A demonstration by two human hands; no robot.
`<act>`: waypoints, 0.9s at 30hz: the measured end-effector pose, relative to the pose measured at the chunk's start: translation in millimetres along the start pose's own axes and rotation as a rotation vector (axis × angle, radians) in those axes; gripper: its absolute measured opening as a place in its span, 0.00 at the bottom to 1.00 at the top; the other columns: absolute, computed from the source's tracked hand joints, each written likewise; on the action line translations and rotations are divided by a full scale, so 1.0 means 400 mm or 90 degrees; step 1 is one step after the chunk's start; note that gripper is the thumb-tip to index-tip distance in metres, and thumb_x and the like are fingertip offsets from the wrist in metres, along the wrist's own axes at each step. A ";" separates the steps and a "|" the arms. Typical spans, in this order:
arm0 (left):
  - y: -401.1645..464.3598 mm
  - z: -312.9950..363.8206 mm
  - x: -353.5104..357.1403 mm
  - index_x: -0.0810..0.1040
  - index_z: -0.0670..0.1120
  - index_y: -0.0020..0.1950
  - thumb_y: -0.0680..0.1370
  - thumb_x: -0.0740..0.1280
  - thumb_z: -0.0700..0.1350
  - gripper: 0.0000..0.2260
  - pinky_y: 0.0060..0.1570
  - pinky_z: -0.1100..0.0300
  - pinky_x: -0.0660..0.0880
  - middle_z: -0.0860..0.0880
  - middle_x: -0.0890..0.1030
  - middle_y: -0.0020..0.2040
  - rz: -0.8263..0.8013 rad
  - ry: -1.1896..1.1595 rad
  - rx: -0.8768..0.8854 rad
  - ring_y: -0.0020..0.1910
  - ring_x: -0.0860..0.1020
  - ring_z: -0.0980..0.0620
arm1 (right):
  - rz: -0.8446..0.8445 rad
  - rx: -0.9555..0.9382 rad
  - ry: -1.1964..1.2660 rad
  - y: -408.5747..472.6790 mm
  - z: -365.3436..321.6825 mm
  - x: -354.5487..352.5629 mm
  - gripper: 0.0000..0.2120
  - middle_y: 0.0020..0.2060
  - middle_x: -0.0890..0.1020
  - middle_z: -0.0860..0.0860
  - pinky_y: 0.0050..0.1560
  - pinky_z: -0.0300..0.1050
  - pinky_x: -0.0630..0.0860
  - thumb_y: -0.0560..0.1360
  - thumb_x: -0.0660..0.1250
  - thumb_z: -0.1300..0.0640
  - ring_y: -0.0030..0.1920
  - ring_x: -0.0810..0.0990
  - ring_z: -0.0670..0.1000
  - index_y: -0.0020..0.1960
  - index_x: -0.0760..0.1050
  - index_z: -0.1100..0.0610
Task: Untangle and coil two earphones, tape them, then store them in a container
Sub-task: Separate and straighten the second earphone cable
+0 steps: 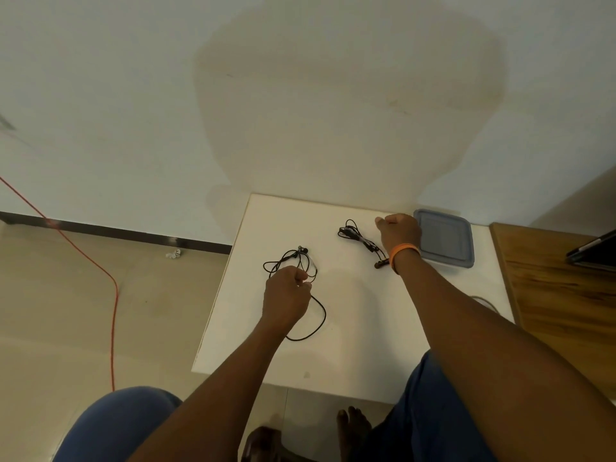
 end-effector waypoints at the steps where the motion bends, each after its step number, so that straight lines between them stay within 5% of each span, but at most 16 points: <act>1: 0.000 -0.006 -0.001 0.80 0.43 0.57 0.78 0.67 0.40 0.09 0.55 0.61 0.72 0.47 0.81 0.57 0.000 0.018 -0.003 0.53 0.77 0.53 | 0.011 0.000 -0.008 -0.007 -0.004 -0.005 0.14 0.54 0.83 0.60 0.54 0.46 0.75 0.75 0.69 0.56 0.56 0.80 0.59 0.55 0.80 0.66; 6: -0.017 -0.037 -0.005 0.78 0.43 0.63 0.79 0.62 0.37 0.14 0.55 0.54 0.74 0.44 0.75 0.63 0.013 0.160 0.016 0.62 0.73 0.44 | -0.033 -0.083 -0.110 -0.106 -0.047 0.001 0.15 0.57 0.82 0.57 0.61 0.48 0.74 0.74 0.69 0.56 0.59 0.78 0.58 0.59 0.79 0.59; 9: -0.040 -0.047 -0.007 0.73 0.41 0.63 0.76 0.68 0.37 0.15 0.45 0.56 0.69 0.43 0.70 0.62 0.063 0.168 0.001 0.59 0.70 0.43 | -0.190 -0.163 -0.155 -0.206 -0.051 0.053 0.15 0.53 0.83 0.58 0.59 0.48 0.75 0.73 0.71 0.57 0.56 0.80 0.58 0.58 0.78 0.59; 12: -0.045 -0.068 -0.011 0.72 0.39 0.61 0.74 0.70 0.36 0.17 0.47 0.58 0.69 0.42 0.74 0.61 0.039 0.070 -0.060 0.57 0.75 0.43 | -0.344 -0.168 -0.261 -0.316 -0.004 0.124 0.24 0.58 0.79 0.60 0.61 0.50 0.75 0.72 0.73 0.52 0.60 0.78 0.59 0.63 0.73 0.61; 16: -0.047 -0.059 -0.023 0.83 0.41 0.45 0.73 0.71 0.35 0.04 0.47 0.55 0.78 0.45 0.84 0.45 0.000 -0.099 -0.092 0.49 0.82 0.44 | -0.351 -0.096 -0.229 -0.403 0.057 0.177 0.20 0.56 0.79 0.57 0.58 0.50 0.76 0.72 0.73 0.50 0.58 0.78 0.58 0.58 0.74 0.59; 20: -0.050 0.005 -0.059 0.83 0.45 0.47 0.78 0.68 0.41 0.04 0.38 0.62 0.74 0.47 0.83 0.39 -0.048 -0.225 -0.020 0.39 0.80 0.51 | -0.280 -0.035 -0.096 -0.395 0.021 0.152 0.15 0.55 0.80 0.56 0.58 0.51 0.76 0.74 0.66 0.60 0.56 0.78 0.56 0.60 0.74 0.55; 24: -0.061 0.081 -0.121 0.84 0.46 0.50 0.81 0.65 0.42 0.08 0.33 0.65 0.75 0.49 0.83 0.37 -0.094 -0.200 0.154 0.30 0.79 0.57 | -0.304 -0.256 0.025 -0.375 -0.078 0.046 0.24 0.44 0.81 0.50 0.53 0.44 0.78 0.75 0.61 0.65 0.48 0.81 0.50 0.68 0.71 0.49; 27: -0.077 0.116 -0.164 0.84 0.49 0.49 0.80 0.67 0.42 0.06 0.29 0.69 0.72 0.56 0.83 0.34 -0.110 -0.149 0.242 0.29 0.77 0.62 | -0.299 -0.419 -0.069 -0.383 -0.112 -0.018 0.10 0.38 0.83 0.48 0.44 0.51 0.79 0.76 0.61 0.62 0.41 0.81 0.50 0.51 0.79 0.53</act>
Point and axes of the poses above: each hand's wrist, its own y-axis towards the middle knuckle, its own x-axis out of the palm, z = x × y, the point moved 1 cm from there along y, towards the middle knuckle
